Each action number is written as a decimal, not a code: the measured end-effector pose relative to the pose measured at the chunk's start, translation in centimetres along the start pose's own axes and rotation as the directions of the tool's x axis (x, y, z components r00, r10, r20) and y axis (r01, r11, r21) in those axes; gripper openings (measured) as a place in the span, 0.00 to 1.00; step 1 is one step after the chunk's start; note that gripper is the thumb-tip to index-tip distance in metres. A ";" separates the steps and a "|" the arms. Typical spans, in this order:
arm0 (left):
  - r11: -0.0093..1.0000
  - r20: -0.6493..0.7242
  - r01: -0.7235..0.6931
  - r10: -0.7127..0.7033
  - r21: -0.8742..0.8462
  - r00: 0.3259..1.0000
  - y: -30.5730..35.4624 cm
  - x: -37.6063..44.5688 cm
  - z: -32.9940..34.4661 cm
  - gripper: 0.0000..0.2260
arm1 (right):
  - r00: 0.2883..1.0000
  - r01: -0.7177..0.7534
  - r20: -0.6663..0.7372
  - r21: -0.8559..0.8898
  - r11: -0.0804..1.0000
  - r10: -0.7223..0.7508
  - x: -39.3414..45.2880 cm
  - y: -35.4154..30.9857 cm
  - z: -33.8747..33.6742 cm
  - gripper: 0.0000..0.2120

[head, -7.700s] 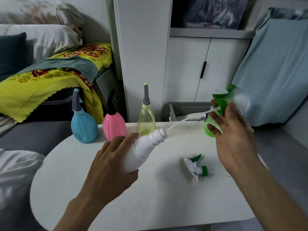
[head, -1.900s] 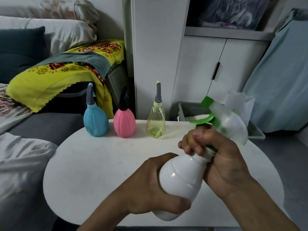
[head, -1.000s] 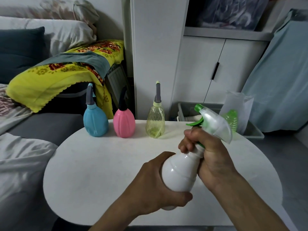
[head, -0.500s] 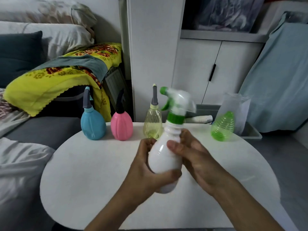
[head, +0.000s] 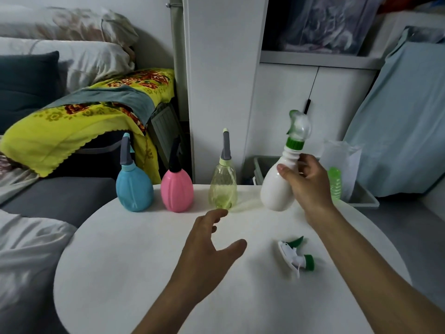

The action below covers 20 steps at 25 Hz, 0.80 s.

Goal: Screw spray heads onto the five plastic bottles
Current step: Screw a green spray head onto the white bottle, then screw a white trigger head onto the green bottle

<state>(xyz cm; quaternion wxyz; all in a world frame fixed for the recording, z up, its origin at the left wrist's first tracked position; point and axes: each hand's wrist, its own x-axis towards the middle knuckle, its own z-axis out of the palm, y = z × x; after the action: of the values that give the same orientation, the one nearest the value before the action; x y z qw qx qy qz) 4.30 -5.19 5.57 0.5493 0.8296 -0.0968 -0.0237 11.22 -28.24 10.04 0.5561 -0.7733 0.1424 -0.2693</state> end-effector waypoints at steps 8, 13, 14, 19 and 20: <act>0.996 0.020 -0.022 0.020 0.091 1.000 -0.7 0.7 -0.3 0.22 | 0.999 -0.029 -0.033 -0.091 0.995 0.026 4.4 7.0 4.4 0.16; 0.994 0.021 -0.049 0.047 0.100 0.999 -0.8 1.0 0.2 0.22 | 0.999 0.010 0.044 -0.153 0.988 -0.003 4.2 8.4 5.6 0.22; 0.993 0.032 -0.051 0.048 0.108 0.998 -0.7 0.9 0.4 0.22 | 0.999 0.007 0.046 -0.156 0.988 0.000 4.1 8.5 5.4 0.24; 0.993 0.047 -0.053 0.048 0.108 0.998 -0.4 0.9 0.8 0.21 | 0.995 -0.038 0.082 -0.178 0.983 0.054 4.2 7.8 5.1 0.25; 0.993 0.049 -0.053 0.048 0.103 0.998 -0.4 1.0 0.7 0.21 | 0.994 -0.053 0.080 -0.184 0.982 0.068 4.3 7.6 4.9 0.24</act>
<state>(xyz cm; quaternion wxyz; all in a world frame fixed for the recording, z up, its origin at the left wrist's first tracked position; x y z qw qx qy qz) 5.23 -5.90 4.97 0.5032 0.8537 -0.1315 -0.0241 18.10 -29.21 2.87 0.4968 -0.8269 0.1659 -0.2047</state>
